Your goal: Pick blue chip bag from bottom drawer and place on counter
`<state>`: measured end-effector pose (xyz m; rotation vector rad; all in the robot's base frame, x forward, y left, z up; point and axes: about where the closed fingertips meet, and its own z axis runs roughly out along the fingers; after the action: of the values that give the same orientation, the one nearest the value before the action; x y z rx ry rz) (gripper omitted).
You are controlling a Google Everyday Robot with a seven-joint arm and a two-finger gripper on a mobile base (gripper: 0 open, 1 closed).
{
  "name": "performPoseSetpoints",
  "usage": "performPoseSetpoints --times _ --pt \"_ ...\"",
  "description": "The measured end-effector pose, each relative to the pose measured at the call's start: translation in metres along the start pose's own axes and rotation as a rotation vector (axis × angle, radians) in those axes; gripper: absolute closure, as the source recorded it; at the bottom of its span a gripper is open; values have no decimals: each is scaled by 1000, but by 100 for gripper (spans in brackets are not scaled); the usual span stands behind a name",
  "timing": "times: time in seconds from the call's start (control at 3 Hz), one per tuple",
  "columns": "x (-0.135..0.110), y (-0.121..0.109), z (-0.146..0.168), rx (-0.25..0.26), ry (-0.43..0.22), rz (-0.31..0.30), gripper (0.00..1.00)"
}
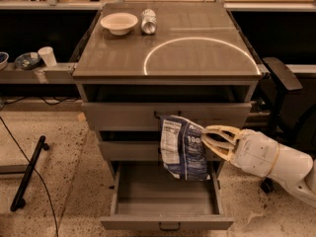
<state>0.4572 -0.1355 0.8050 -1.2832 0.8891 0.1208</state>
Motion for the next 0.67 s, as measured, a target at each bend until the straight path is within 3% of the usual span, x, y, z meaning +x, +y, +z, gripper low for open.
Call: performPoseSetpoints --times 0.33,0.67 --pt "-11 -43 31 36 14 -42 100" --pt "-28 -109 71 126 40 -88 100"
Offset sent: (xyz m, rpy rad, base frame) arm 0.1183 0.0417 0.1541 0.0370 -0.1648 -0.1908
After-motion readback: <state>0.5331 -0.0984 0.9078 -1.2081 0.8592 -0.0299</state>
